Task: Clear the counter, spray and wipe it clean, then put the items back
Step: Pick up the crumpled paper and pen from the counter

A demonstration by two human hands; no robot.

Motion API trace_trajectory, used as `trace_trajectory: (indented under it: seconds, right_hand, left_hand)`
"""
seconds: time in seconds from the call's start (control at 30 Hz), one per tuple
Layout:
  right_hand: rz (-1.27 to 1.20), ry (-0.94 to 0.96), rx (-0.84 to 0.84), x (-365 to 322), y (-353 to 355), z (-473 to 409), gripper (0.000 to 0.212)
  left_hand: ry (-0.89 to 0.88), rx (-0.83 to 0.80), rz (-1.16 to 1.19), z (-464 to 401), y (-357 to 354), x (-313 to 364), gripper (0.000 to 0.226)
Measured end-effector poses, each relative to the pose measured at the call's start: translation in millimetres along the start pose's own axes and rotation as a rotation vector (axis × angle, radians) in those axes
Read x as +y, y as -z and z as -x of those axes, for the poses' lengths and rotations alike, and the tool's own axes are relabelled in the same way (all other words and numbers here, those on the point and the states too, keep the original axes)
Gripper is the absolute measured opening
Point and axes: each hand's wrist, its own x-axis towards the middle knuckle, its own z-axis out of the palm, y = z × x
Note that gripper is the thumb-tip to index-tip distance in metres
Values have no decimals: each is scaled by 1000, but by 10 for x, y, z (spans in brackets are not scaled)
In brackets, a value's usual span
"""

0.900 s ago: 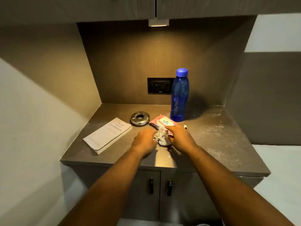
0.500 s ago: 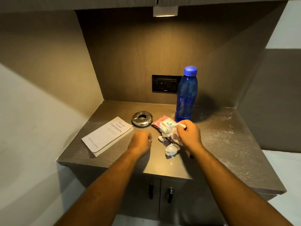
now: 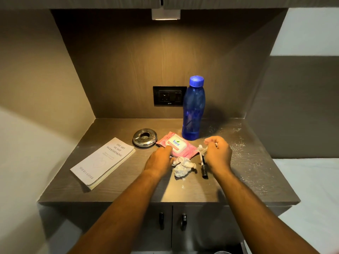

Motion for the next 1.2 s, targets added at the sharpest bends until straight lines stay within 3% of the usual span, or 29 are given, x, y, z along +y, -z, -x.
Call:
trace_trajectory:
  seconds: [0.1, 0.17, 0.3, 0.37, 0.47, 0.53, 0.67, 0.83, 0.93, 1.03, 1.1, 1.2]
  right_hand:
    - [-72, -15, 30, -43, -26, 75, 29]
    - [-73, 9, -2, -53, -98, 136, 30]
    - [51, 65, -112, 25, -328, 209, 18]
    - [314, 135, -220, 105, -424, 259, 22]
    - [846, 361, -314, 289, -509, 371, 63]
    - [976, 456, -314, 396, -540, 445, 71]
    - [964, 587, -228, 562, -555, 531, 53]
    - [979, 702, -293, 592, -548, 532, 26]
    - [984, 651, -348, 559, -558, 534, 23]
    - [817, 461, -277, 470, -524, 542, 26]
    - [596, 255, -213, 376, -442, 545, 27]
    - [66, -105, -97, 230, -252, 577, 22]
  left_hand:
    - [102, 57, 111, 38, -21, -78, 37]
    - [150, 42, 43, 47, -7, -139, 41]
    - [92, 9, -103, 44, 19, -231, 21]
    - [75, 17, -122, 74, 38, -268, 15]
    - [128, 15, -111, 112, 65, -334, 24]
    - [131, 41, -101, 89, 83, -334, 34]
    - [167, -24, -9, -46, 67, -184, 54]
    - [90, -87, -119, -63, -19, -89, 37]
    - [94, -139, -122, -43, 49, -167, 28]
    - [162, -157, 45, 68, 181, -302, 20]
    - [213, -116, 303, 189, 247, -311, 21]
    - [255, -119, 635, 379, 317, -33, 22]
